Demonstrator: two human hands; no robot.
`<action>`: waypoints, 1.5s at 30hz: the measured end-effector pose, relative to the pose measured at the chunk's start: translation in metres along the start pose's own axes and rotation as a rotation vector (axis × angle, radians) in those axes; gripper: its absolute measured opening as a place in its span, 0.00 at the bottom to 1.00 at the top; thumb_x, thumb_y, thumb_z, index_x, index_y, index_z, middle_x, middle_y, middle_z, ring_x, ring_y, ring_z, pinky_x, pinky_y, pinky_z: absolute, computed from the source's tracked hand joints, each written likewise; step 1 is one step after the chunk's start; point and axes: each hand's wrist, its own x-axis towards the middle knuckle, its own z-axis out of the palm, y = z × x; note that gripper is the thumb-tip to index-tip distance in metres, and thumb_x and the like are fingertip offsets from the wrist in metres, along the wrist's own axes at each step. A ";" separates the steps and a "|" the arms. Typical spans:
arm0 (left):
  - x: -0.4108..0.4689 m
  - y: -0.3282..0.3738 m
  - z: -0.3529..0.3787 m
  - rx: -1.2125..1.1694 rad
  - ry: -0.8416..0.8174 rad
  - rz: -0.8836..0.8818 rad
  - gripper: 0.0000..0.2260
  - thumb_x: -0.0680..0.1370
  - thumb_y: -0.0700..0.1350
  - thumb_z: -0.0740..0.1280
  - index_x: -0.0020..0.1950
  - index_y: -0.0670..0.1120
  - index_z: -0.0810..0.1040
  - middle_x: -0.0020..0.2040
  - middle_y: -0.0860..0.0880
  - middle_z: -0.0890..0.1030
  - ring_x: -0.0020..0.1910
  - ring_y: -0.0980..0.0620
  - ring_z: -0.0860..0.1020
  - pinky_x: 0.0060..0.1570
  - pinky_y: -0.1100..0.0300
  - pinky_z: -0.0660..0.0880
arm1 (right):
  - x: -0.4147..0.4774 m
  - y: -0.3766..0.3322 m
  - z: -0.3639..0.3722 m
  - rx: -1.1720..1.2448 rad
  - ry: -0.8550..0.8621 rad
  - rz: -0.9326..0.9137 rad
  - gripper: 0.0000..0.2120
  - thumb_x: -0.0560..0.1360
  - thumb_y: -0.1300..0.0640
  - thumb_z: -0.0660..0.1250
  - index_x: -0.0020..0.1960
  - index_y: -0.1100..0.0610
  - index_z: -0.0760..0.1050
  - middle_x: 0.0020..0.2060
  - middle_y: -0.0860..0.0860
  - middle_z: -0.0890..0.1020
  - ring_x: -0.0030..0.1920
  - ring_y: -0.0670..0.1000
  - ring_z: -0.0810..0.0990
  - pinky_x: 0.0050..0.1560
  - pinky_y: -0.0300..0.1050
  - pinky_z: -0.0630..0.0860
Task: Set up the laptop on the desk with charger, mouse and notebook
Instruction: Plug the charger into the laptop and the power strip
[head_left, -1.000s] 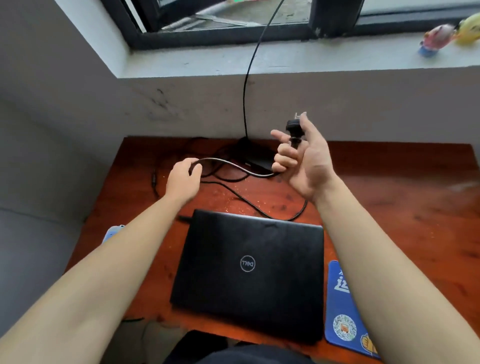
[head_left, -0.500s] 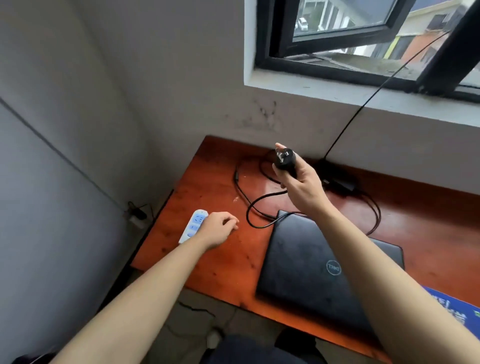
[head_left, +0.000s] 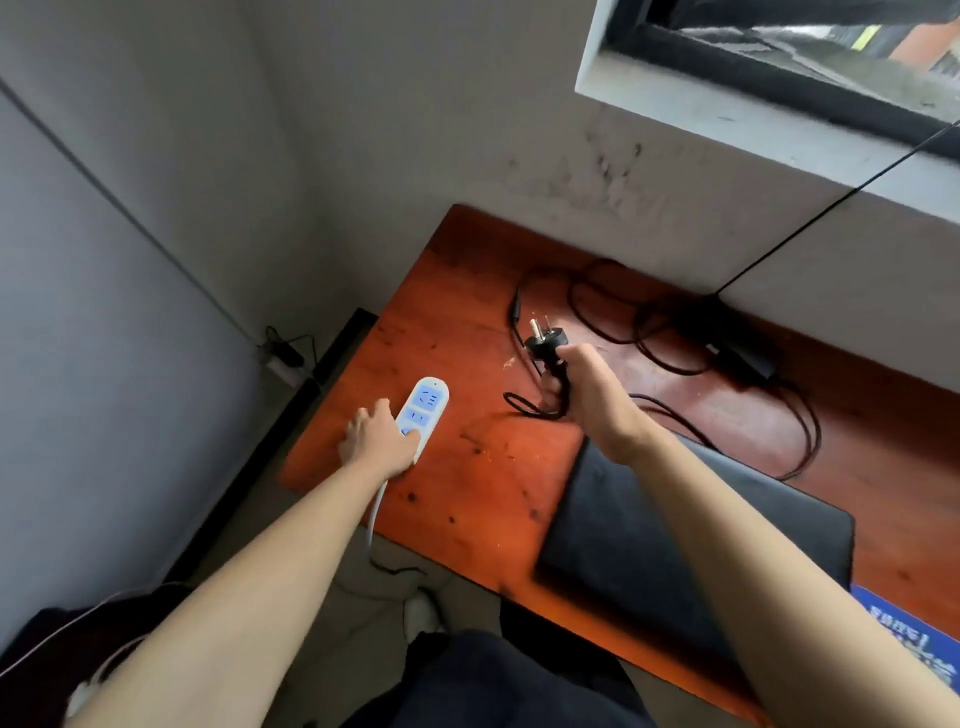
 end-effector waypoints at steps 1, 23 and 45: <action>0.003 0.001 0.004 -0.006 -0.017 -0.032 0.33 0.75 0.59 0.67 0.75 0.46 0.62 0.71 0.40 0.68 0.71 0.39 0.66 0.66 0.46 0.67 | 0.008 0.002 -0.003 0.078 -0.017 0.059 0.16 0.80 0.48 0.54 0.56 0.59 0.69 0.32 0.50 0.65 0.31 0.48 0.64 0.37 0.44 0.64; -0.015 0.019 -0.023 -0.078 0.347 0.181 0.22 0.70 0.55 0.74 0.57 0.51 0.69 0.46 0.51 0.81 0.38 0.50 0.75 0.33 0.61 0.69 | 0.049 -0.029 -0.009 -0.338 0.208 -0.365 0.22 0.85 0.43 0.51 0.49 0.54 0.79 0.35 0.46 0.74 0.34 0.44 0.72 0.35 0.35 0.68; -0.064 0.021 -0.062 -0.070 0.539 0.445 0.28 0.71 0.56 0.75 0.64 0.46 0.69 0.45 0.47 0.82 0.33 0.53 0.75 0.26 0.68 0.62 | -0.005 0.043 0.039 -1.059 0.135 -0.642 0.11 0.81 0.51 0.66 0.58 0.57 0.74 0.45 0.50 0.81 0.40 0.53 0.78 0.38 0.47 0.72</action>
